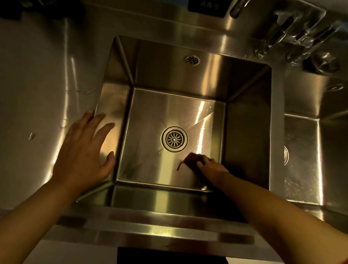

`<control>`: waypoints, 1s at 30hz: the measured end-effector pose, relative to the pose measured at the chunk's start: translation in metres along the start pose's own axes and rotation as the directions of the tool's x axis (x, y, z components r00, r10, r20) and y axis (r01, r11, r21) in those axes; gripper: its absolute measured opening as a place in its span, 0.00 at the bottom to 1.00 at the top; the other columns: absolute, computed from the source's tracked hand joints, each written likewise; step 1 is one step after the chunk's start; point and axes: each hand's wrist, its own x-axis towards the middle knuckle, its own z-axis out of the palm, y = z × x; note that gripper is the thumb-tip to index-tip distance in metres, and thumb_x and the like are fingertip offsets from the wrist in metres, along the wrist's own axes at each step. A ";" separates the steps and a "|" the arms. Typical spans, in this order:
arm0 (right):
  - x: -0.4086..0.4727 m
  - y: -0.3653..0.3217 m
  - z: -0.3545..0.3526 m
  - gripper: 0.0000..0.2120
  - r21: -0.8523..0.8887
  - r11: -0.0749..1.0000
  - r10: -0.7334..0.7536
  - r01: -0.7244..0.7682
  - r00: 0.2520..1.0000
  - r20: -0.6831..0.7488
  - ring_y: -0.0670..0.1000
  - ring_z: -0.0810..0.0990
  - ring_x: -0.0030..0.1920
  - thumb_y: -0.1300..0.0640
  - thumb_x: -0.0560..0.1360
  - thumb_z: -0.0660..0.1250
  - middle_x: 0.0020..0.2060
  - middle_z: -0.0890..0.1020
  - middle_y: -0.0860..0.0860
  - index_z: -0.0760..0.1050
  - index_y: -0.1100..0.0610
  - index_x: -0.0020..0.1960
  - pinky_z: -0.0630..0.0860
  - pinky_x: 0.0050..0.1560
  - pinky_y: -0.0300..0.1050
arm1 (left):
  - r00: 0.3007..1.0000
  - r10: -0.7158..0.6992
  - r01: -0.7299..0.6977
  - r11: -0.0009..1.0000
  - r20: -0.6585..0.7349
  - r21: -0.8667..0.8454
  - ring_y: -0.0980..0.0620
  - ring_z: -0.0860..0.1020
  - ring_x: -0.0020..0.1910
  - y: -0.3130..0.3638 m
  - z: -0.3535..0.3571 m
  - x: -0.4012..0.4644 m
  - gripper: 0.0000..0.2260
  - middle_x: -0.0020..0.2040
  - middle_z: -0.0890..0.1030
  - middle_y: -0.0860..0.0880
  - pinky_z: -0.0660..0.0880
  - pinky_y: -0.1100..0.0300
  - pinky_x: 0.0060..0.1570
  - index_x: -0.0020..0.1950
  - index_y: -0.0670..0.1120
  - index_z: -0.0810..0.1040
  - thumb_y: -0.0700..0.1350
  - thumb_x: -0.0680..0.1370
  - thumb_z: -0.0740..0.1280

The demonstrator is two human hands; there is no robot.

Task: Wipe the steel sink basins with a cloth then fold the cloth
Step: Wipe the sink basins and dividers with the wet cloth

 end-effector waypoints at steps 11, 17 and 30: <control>0.084 0.055 -0.080 0.31 0.171 0.927 0.370 -0.333 0.887 -0.277 0.68 0.65 0.75 0.65 0.83 0.56 0.80 0.51 0.64 0.47 0.59 0.82 0.67 0.73 0.63 | 0.999 -0.045 0.044 0.999 -0.028 -0.031 0.43 0.57 0.83 0.000 0.000 0.001 0.34 0.82 0.60 0.44 0.59 0.47 0.79 0.79 0.46 0.66 0.53 0.74 0.66; 0.113 0.059 -0.099 0.42 0.487 0.816 0.487 -0.313 0.825 -0.286 0.63 0.44 0.82 0.65 0.79 0.63 0.82 0.40 0.57 0.40 0.58 0.83 0.48 0.81 0.58 | 0.992 -0.124 0.123 0.992 -0.033 -0.043 0.47 0.55 0.83 -0.003 0.005 -0.001 0.37 0.84 0.56 0.47 0.57 0.49 0.81 0.83 0.48 0.58 0.55 0.75 0.64; 0.161 -0.121 -0.128 0.42 0.195 0.963 -0.089 0.186 0.902 -0.423 0.62 0.46 0.81 0.58 0.76 0.67 0.83 0.44 0.52 0.49 0.51 0.84 0.57 0.76 0.68 | 0.994 -0.111 0.110 0.993 -0.022 -0.052 0.50 0.52 0.84 -0.004 0.004 -0.002 0.36 0.85 0.53 0.51 0.57 0.50 0.80 0.82 0.50 0.61 0.54 0.75 0.66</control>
